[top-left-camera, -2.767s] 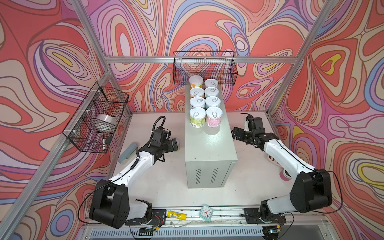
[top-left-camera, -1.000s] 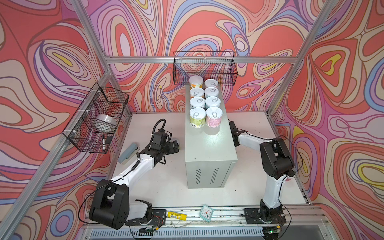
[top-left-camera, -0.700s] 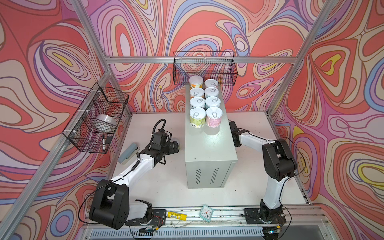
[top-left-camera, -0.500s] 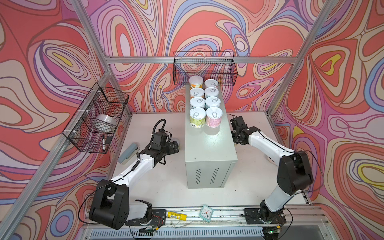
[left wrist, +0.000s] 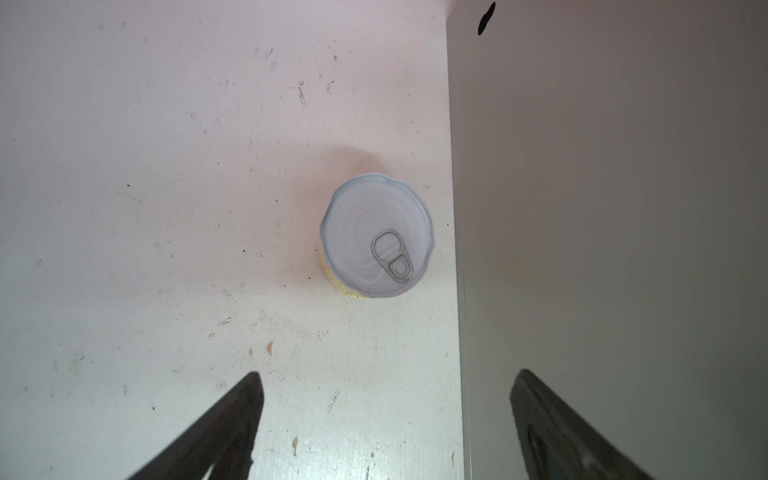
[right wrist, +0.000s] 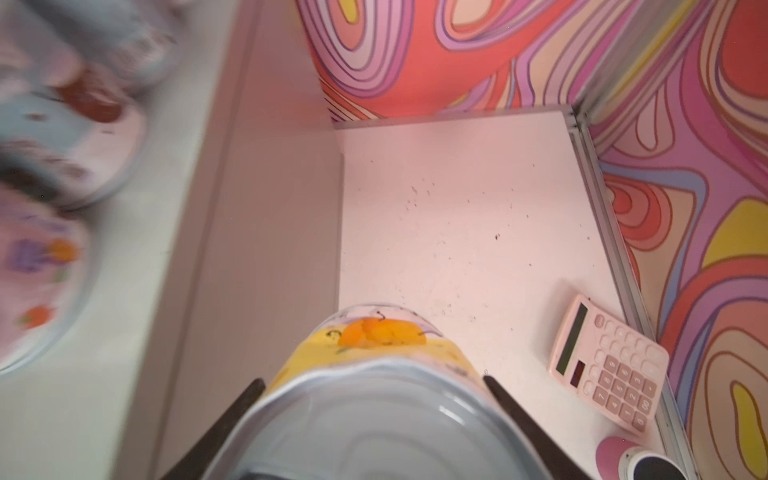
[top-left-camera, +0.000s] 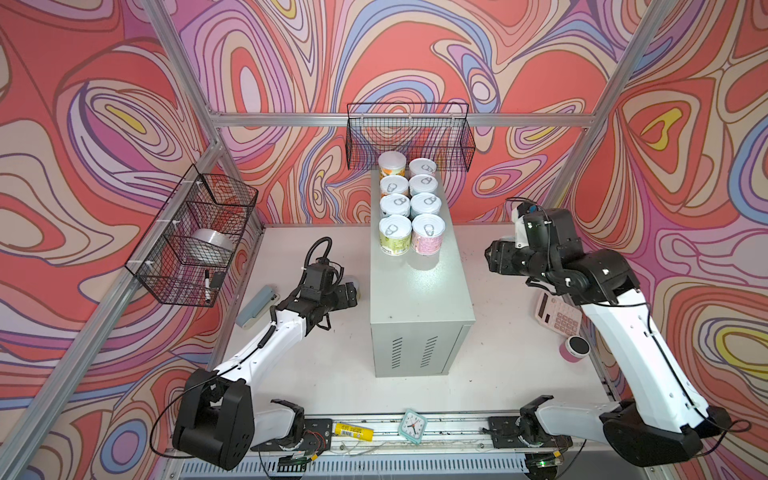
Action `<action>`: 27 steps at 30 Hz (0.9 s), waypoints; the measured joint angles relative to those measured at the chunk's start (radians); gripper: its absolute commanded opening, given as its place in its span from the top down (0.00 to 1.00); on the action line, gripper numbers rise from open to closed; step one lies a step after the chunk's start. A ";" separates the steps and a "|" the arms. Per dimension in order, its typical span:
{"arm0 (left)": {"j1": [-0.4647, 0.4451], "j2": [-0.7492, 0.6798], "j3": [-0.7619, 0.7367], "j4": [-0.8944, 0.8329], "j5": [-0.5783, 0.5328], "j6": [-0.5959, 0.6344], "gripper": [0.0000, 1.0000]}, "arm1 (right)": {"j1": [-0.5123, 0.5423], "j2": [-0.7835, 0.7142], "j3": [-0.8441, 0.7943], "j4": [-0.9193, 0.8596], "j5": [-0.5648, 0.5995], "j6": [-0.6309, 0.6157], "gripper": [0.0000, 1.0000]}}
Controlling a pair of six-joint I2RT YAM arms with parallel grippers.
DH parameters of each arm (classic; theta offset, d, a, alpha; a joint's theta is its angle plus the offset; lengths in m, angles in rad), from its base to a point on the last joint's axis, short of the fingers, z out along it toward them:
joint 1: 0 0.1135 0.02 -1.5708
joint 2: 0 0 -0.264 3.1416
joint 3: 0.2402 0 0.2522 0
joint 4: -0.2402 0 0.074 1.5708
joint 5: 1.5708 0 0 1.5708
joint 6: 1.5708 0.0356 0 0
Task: Place and organize the canned foods onto the counter
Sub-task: 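Lift the small yellow can with the right gripper above the cabinet top, then carry the small can over the cabinet and lower it before the pink can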
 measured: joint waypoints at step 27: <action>-0.039 -0.031 0.016 -0.048 -0.059 0.003 0.07 | 0.425 0.198 0.315 -0.209 0.116 0.029 1.00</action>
